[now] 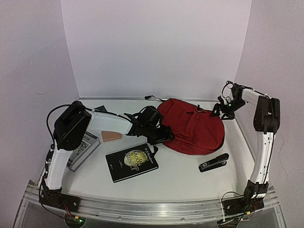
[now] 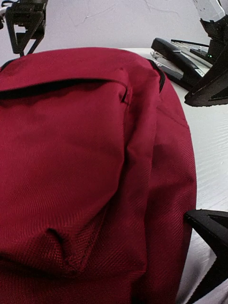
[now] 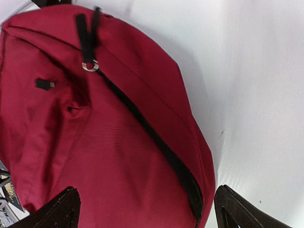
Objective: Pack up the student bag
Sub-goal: Adjust the student bag at the center of the board.
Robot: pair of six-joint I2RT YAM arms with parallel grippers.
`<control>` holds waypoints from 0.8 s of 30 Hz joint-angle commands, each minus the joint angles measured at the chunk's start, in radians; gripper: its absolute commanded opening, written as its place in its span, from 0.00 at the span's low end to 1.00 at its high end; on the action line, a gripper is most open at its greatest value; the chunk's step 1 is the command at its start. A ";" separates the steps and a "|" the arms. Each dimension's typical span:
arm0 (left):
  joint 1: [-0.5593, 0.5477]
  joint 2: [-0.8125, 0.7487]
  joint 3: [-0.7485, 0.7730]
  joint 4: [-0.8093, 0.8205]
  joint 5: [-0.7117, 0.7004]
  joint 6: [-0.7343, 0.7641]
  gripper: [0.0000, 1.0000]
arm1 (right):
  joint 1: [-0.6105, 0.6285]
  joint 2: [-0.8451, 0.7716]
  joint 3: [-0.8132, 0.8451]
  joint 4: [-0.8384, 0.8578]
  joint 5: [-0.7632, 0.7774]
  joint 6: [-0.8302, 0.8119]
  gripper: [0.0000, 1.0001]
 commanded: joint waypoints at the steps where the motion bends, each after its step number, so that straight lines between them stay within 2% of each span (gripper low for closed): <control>1: 0.022 0.096 0.092 0.049 0.031 -0.015 0.71 | 0.000 -0.024 -0.035 0.004 -0.045 -0.005 0.98; 8: 0.124 0.155 0.138 0.080 0.062 -0.031 0.71 | 0.025 -0.157 -0.302 0.002 -0.155 -0.050 0.94; 11: 0.164 0.200 0.237 -0.002 0.069 0.048 0.72 | 0.081 -0.219 -0.427 0.001 -0.192 -0.076 0.92; 15: 0.214 0.286 0.420 -0.124 0.084 0.126 0.82 | 0.216 -0.307 -0.525 -0.052 -0.228 -0.130 0.93; 19: 0.251 0.299 0.546 -0.214 0.094 0.166 0.89 | 0.229 -0.381 -0.494 -0.066 -0.302 -0.101 0.97; 21: 0.252 0.239 0.514 -0.217 0.078 0.192 0.92 | 0.213 -0.411 -0.453 -0.066 -0.290 -0.090 0.98; 24: 0.248 0.129 0.383 -0.206 0.061 0.203 0.95 | 0.181 -0.414 -0.371 -0.064 -0.224 -0.076 0.98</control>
